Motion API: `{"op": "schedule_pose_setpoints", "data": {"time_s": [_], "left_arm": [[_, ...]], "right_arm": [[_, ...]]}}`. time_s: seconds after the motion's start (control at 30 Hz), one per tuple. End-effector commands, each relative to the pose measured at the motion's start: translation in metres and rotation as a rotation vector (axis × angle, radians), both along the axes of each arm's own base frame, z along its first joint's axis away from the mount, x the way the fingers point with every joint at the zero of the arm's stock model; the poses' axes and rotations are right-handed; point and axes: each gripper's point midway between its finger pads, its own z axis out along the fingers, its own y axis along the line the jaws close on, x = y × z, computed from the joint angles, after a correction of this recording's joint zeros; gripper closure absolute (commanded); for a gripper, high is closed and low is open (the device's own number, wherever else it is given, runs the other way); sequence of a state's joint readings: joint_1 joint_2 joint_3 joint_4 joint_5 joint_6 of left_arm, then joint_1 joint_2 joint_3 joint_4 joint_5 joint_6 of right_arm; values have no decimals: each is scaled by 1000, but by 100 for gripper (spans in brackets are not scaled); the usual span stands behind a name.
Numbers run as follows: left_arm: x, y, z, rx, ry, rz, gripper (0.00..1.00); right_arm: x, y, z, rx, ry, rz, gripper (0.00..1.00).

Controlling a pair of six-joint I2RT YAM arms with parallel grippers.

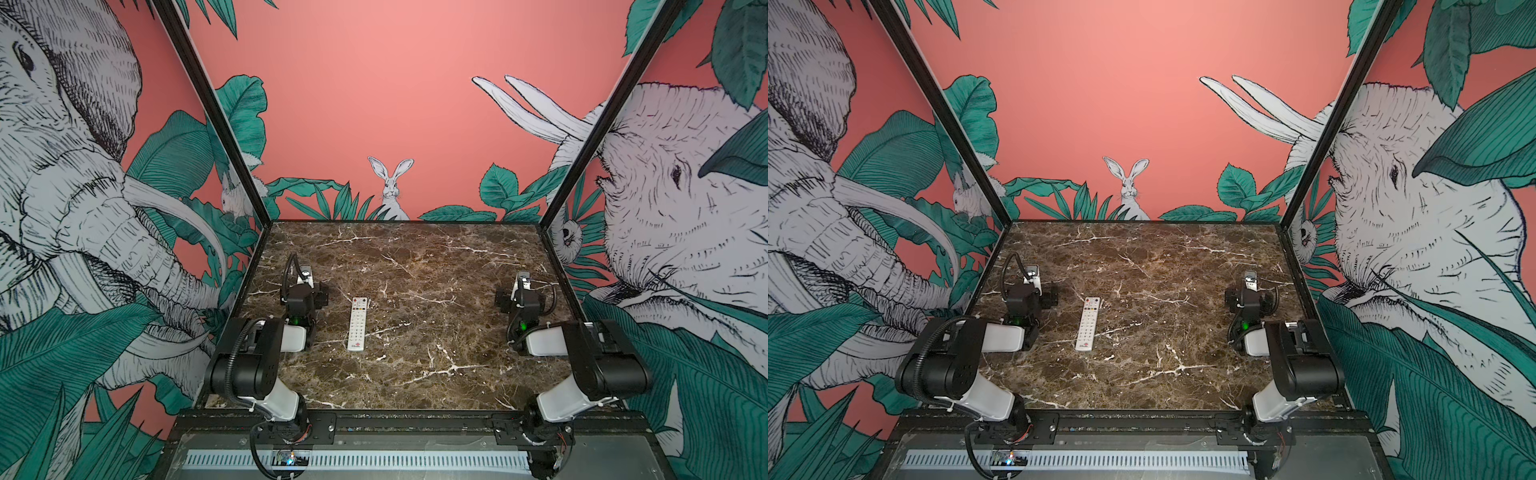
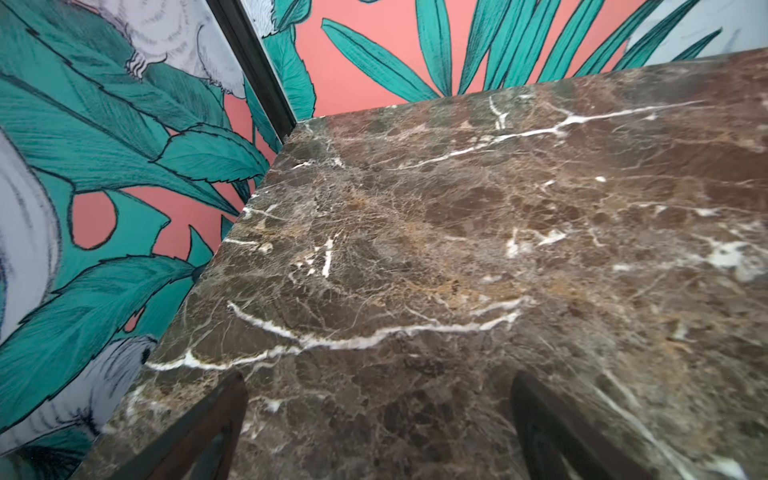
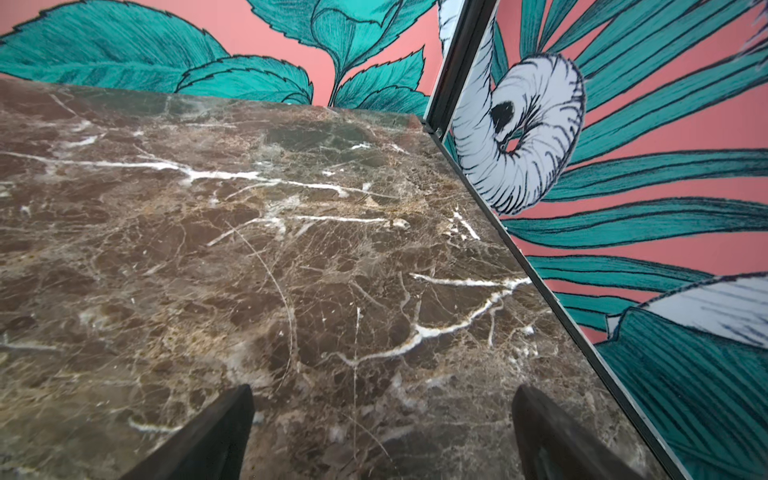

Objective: Load the batteries into the remote control

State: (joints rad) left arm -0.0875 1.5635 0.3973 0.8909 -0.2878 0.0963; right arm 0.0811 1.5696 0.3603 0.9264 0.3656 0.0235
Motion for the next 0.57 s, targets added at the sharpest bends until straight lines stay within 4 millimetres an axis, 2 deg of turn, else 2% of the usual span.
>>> {"op": "schedule_pose_setpoints", "data": {"time_s": [0.0, 0.53], "left_arm": [[0, -2, 5, -22, -21, -10, 1], [0, -3, 5, -22, -23, -12, 0]], "right_arm": [[6, 0, 15, 19, -54, -3, 1], [5, 0, 17, 17, -67, -5, 1]]}}
